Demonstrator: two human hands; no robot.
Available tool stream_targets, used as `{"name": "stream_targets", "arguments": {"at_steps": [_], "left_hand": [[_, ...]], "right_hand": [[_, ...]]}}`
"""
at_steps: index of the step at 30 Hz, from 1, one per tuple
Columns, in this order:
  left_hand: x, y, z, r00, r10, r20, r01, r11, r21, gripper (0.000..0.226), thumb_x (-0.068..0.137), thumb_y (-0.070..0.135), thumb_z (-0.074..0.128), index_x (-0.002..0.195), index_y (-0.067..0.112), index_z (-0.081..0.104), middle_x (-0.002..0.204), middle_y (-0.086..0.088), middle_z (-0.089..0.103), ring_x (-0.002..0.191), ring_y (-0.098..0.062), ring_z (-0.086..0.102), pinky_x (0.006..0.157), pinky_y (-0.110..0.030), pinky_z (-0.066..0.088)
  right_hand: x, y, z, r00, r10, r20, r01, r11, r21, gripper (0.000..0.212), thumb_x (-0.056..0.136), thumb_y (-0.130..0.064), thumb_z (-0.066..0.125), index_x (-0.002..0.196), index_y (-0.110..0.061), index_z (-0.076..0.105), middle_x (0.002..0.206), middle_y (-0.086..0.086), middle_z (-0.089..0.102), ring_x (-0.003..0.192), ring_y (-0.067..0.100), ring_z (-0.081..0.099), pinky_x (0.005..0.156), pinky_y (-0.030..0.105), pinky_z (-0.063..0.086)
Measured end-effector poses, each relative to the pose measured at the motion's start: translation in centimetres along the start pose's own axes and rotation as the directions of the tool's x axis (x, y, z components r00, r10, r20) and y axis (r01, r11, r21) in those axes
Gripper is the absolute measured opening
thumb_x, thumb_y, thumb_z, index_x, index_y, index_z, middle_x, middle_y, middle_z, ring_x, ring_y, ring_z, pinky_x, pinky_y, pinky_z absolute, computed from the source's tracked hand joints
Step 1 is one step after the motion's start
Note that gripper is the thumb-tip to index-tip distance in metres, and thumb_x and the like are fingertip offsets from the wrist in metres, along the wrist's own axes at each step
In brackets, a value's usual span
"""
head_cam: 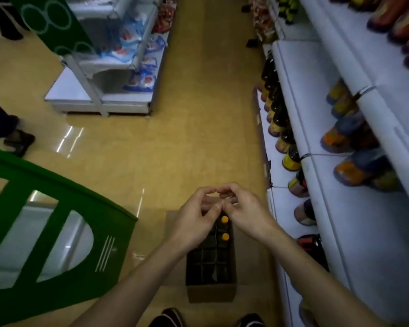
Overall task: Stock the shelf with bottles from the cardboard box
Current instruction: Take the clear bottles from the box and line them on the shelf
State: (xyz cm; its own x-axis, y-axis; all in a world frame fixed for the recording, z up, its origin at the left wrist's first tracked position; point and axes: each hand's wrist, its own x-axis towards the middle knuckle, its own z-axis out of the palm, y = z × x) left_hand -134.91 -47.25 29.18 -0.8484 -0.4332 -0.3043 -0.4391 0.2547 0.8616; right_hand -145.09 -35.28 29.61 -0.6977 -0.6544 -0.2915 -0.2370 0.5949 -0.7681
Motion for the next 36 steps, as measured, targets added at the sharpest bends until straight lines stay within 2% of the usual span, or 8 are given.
{"name": "stream_targets", "arguments": {"at_steps": [7, 13, 16, 20, 23, 26, 31, 36], "left_hand": [[5.5, -17.1, 8.1, 0.992, -0.081, 0.092, 0.076, 0.995, 0.059, 0.045, 0.1, 0.026, 0.062, 0.142, 0.026, 0.049, 0.118, 0.004, 0.059, 0.106, -0.011, 0.064, 0.09, -0.034, 0.059], [11.7, -29.4, 14.4, 0.953, -0.174, 0.247, 0.119, 0.967, 0.225, 0.055, 0.098, 0.035, 0.061, 0.148, 0.03, 0.039, 0.132, 0.0, 0.059, 0.117, -0.017, 0.062, 0.098, -0.043, 0.056], [15.1, -33.3, 17.0, 0.93, -0.182, 0.319, 0.089, 0.954, 0.285, 0.06, 0.097, 0.032, 0.064, 0.15, 0.026, 0.036, 0.129, -0.003, 0.062, 0.11, -0.019, 0.066, 0.094, -0.042, 0.059], [18.5, -36.8, 19.6, 0.912, -0.196, 0.36, 0.04, 0.916, 0.4, 0.08, 0.091, 0.031, 0.073, 0.157, 0.026, 0.027, 0.148, -0.007, 0.052, 0.131, -0.025, 0.056, 0.107, -0.042, 0.051], [20.0, -38.6, 20.6, 0.888, -0.231, 0.398, 0.027, 0.889, 0.456, 0.084, 0.09, 0.027, 0.074, 0.158, 0.023, 0.025, 0.15, -0.008, 0.051, 0.136, -0.026, 0.052, 0.11, -0.039, 0.047], [20.3, -39.4, 20.9, 0.871, -0.239, 0.429, -0.016, 0.86, 0.511, 0.077, 0.09, 0.022, 0.074, 0.154, 0.021, 0.03, 0.147, -0.009, 0.054, 0.134, -0.027, 0.052, 0.108, -0.037, 0.046], [20.3, -39.3, 20.2, 0.878, -0.226, 0.421, -0.041, 0.842, 0.538, 0.07, 0.093, 0.019, 0.071, 0.152, 0.023, 0.034, 0.147, -0.009, 0.054, 0.134, -0.027, 0.053, 0.109, -0.037, 0.046], [20.1, -39.1, 20.1, 0.883, -0.206, 0.422, -0.099, 0.796, 0.597, 0.063, 0.095, 0.019, 0.068, 0.151, 0.02, 0.039, 0.145, -0.01, 0.055, 0.131, -0.027, 0.055, 0.106, -0.035, 0.047]], "right_hand": [[4.9, 14.3, 9.4, 0.993, 0.101, 0.062, -0.095, 0.99, -0.1, 0.03, 0.101, -0.024, 0.061, 0.131, -0.025, 0.06, 0.118, -0.008, 0.065, 0.105, 0.008, 0.063, 0.095, 0.036, 0.056], [9.9, 25.3, 16.3, 0.975, 0.172, 0.141, -0.108, 0.921, -0.373, 0.034, 0.102, -0.03, 0.059, 0.136, -0.025, 0.057, 0.127, 0.0, 0.064, 0.113, 0.017, 0.061, 0.09, 0.033, 0.052], [12.3, 29.5, 19.1, 0.951, 0.207, 0.23, -0.036, 0.811, -0.583, 0.036, 0.101, -0.03, 0.059, 0.136, -0.022, 0.055, 0.128, 0.005, 0.062, 0.116, 0.025, 0.059, 0.095, 0.039, 0.051], [15.0, 32.5, 21.8, 0.887, 0.285, 0.364, 0.137, 0.59, -0.796, 0.042, 0.099, -0.036, 0.06, 0.138, -0.023, 0.053, 0.129, 0.007, 0.063, 0.121, 0.027, 0.057, 0.105, 0.042, 0.039], [16.6, 32.8, 23.2, 0.86, 0.358, 0.363, 0.184, 0.445, -0.876, 0.043, 0.097, -0.04, 0.064, 0.136, -0.025, 0.056, 0.127, 0.003, 0.065, 0.121, 0.025, 0.059, 0.105, 0.042, 0.04], [17.4, 32.9, 24.5, 0.842, 0.398, 0.365, 0.219, 0.365, -0.905, 0.039, 0.098, -0.038, 0.063, 0.132, -0.022, 0.058, 0.127, 0.004, 0.065, 0.121, 0.026, 0.06, 0.104, 0.041, 0.043], [17.5, 32.8, 25.4, 0.846, 0.406, 0.345, 0.195, 0.367, -0.909, 0.041, 0.098, -0.038, 0.063, 0.134, -0.017, 0.057, 0.129, 0.006, 0.064, 0.121, 0.027, 0.062, 0.097, 0.042, 0.053], [17.9, 32.8, 25.3, 0.86, 0.382, 0.337, 0.121, 0.489, -0.864, 0.038, 0.098, -0.032, 0.063, 0.132, -0.014, 0.062, 0.125, 0.008, 0.067, 0.114, 0.028, 0.065, 0.091, 0.038, 0.055]]}}
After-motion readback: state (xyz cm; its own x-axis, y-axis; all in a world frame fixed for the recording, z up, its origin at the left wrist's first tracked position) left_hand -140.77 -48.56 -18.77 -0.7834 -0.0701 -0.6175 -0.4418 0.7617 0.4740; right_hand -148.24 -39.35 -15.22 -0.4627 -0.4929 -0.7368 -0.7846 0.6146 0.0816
